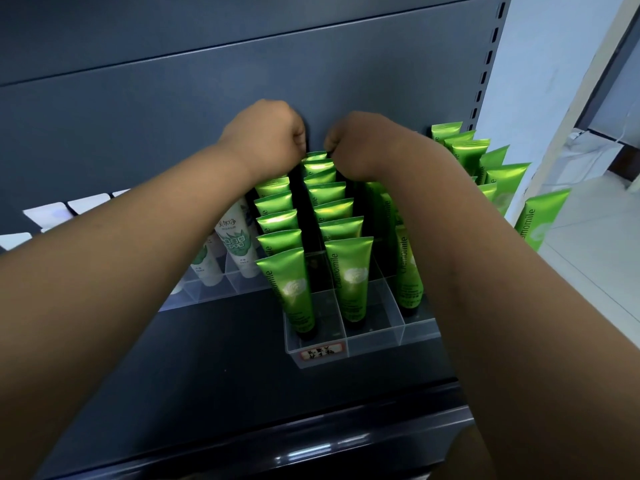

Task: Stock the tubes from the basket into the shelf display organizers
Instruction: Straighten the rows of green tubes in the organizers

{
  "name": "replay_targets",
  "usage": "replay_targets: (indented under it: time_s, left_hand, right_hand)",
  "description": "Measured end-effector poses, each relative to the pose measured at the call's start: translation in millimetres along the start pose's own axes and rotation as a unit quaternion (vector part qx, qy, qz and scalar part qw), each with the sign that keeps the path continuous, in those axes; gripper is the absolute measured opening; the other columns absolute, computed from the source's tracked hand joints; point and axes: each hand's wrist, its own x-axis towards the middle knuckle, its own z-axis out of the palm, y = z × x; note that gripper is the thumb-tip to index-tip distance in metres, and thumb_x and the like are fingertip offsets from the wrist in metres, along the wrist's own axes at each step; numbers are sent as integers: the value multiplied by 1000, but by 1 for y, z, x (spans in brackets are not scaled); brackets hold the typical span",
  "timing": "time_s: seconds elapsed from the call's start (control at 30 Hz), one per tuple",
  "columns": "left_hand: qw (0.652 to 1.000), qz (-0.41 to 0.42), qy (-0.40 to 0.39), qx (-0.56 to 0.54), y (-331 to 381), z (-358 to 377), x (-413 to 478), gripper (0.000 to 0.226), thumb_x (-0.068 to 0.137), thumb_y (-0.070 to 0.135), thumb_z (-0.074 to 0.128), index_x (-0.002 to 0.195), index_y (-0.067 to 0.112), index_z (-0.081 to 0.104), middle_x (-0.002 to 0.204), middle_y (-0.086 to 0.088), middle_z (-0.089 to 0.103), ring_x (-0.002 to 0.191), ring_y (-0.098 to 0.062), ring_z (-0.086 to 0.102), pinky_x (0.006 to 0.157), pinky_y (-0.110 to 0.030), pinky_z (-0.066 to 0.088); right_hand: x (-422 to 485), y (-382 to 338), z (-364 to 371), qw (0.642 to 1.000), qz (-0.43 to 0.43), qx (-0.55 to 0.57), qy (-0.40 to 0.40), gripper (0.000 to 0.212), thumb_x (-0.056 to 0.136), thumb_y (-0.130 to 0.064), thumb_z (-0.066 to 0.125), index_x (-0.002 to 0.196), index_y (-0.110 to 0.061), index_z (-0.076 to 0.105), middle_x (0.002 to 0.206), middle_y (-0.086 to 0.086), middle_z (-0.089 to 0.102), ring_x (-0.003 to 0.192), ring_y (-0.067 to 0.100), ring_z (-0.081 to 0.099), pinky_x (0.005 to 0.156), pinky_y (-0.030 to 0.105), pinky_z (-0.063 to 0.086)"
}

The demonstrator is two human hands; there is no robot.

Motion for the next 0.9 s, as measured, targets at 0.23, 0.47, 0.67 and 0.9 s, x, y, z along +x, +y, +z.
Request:
replay_targets:
  time_s: [0.23,0.47,0.67,0.9]
  left_hand:
    - [998,3,11,-57,-2,-1,-7,14,83,14,66,88,21,77,90,-2,76,91,-29,69,85,-42,56]
    - [997,8,28,-71,-3,-2,-15,8,84,23,70,84,20,78,87,1,76,89,-26,70,86,-38,56]
    - [995,-5,8,-103,3,-4,-16,13,83,22,66,84,20,78,87,5,76,87,-18,70,87,-33,55]
    - [994,-13,-5,-109,4,-1,-13,9,83,20,70,85,19,80,81,8,73,86,-15,69,85,-25,51]
  right_hand:
    - [-1,-3,1,1000,10,9,3,25,88,-5,45,97,-12,67,99,9,63,107,33,62,88,29,48]
    - [1,-3,0,999,34,29,25,33,86,-12,48,108,-17,71,117,8,68,111,32,62,100,43,52]
    - [1,-1,1,999,29,11,21,33,87,-10,48,110,-15,72,117,10,67,110,32,62,99,41,53]
    - [0,0,0,1000,19,-2,25,32,86,-10,49,107,-14,73,115,9,69,110,32,63,98,40,54]
